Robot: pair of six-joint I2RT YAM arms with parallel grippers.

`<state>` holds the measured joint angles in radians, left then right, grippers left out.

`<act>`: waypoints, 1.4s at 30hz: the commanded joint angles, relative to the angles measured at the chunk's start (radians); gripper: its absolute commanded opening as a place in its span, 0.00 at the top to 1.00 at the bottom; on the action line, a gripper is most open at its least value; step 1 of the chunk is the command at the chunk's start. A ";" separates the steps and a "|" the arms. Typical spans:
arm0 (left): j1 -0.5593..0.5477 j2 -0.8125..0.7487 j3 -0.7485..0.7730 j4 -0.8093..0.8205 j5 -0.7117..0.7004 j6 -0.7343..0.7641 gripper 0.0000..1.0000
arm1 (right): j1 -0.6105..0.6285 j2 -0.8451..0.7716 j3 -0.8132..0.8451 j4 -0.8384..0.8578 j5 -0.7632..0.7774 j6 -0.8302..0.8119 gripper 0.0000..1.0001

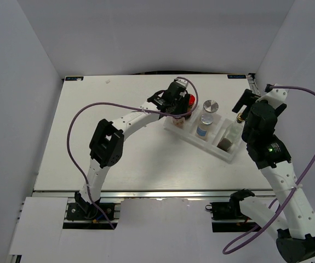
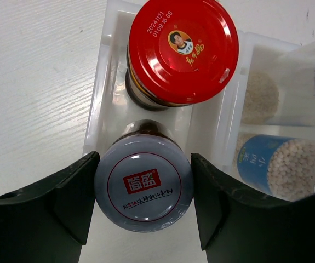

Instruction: Organize the condiment bottles

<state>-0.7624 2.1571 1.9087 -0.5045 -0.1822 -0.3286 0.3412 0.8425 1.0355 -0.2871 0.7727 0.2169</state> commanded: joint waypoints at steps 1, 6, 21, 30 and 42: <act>-0.009 -0.005 0.058 0.066 -0.010 0.013 0.76 | -0.002 0.000 0.031 0.060 -0.015 -0.027 0.11; -0.009 0.026 0.061 0.066 -0.010 0.019 0.42 | -0.002 0.009 0.098 0.066 -0.081 -0.062 0.11; -0.009 -0.091 0.122 -0.006 -0.040 0.052 0.02 | -0.002 0.055 0.182 -0.014 -0.390 -0.102 0.11; -0.003 -0.348 -0.006 -0.058 -0.328 0.074 0.02 | -0.002 0.184 0.287 -0.089 -0.651 -0.094 0.10; 0.435 -0.861 -0.600 0.092 -0.411 -0.089 0.02 | 0.002 0.398 0.322 -0.067 -0.888 -0.137 0.11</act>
<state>-0.3386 1.3849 1.3529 -0.4370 -0.5606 -0.3729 0.3420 1.2255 1.3415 -0.4004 -0.0544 0.0975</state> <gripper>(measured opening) 0.982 0.895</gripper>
